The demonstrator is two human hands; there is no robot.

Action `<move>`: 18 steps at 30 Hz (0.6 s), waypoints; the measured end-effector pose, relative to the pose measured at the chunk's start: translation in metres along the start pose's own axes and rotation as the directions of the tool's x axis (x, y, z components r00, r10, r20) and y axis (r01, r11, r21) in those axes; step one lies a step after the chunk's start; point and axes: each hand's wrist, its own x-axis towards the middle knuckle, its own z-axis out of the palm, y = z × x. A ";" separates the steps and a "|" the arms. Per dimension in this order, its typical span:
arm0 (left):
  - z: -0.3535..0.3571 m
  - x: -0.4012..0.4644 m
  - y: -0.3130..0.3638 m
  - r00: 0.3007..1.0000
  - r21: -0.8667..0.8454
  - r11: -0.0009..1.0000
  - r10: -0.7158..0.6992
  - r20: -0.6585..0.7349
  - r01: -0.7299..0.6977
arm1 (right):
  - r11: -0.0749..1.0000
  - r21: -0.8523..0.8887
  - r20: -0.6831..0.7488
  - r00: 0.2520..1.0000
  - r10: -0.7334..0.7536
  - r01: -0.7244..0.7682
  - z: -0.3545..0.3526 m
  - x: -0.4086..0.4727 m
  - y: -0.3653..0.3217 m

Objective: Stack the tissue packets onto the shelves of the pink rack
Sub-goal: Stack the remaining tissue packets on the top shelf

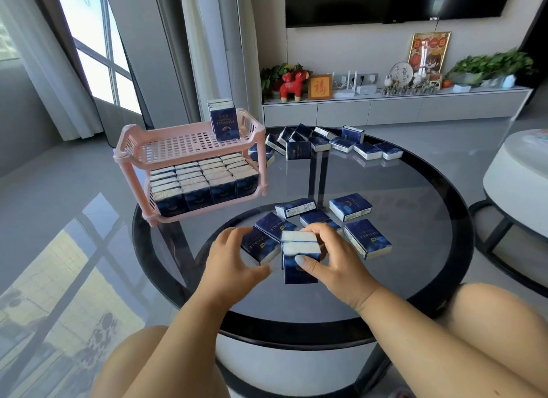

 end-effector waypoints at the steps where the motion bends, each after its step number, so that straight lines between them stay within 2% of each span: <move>1: 0.003 0.000 0.001 1.000 0.059 0.998 0.023 -0.001 -0.022 | 1.000 0.003 0.001 1.000 0.001 -0.001 0.000 0.000 -0.001; 3: 0.006 0.000 0.002 0.999 0.135 0.990 0.044 -0.028 -0.040 | 1.000 0.007 0.004 1.000 0.000 0.000 -0.001 0.000 -0.002; 4: 0.006 0.001 0.002 0.998 0.116 0.993 0.031 -0.049 -0.025 | 1.000 0.004 0.006 1.000 -0.001 0.001 -0.001 -0.001 -0.002; 5: 0.005 0.002 0.002 0.997 0.051 0.999 0.005 -0.075 -0.001 | 1.000 -0.007 0.004 1.000 -0.004 0.004 -0.001 -0.001 -0.002; 7: 0.002 0.003 0.004 0.990 -0.188 0.981 -0.072 -0.120 0.048 | 0.997 -0.077 -0.020 0.999 -0.031 0.029 -0.001 0.000 -0.001; 9: 0.000 0.002 0.010 0.980 -0.440 0.896 -0.137 -0.142 0.062 | 0.977 -0.192 -0.047 0.994 -0.099 0.089 0.000 0.001 0.001; 11: -0.001 -0.002 0.017 0.982 -0.545 0.837 -0.135 -0.134 0.041 | 0.954 -0.255 -0.028 0.985 -0.171 0.159 0.000 0.003 0.002; 14: -0.001 -0.007 0.024 0.997 -0.529 0.848 -0.064 -0.053 0.026 | 0.956 -0.235 -0.006 0.983 -0.182 0.176 0.001 0.003 0.003; 18: 0.001 -0.007 0.026 0.997 -0.459 0.885 -0.067 0.044 0.080 | 0.973 -0.191 0.008 0.991 -0.131 0.130 0.003 0.002 0.002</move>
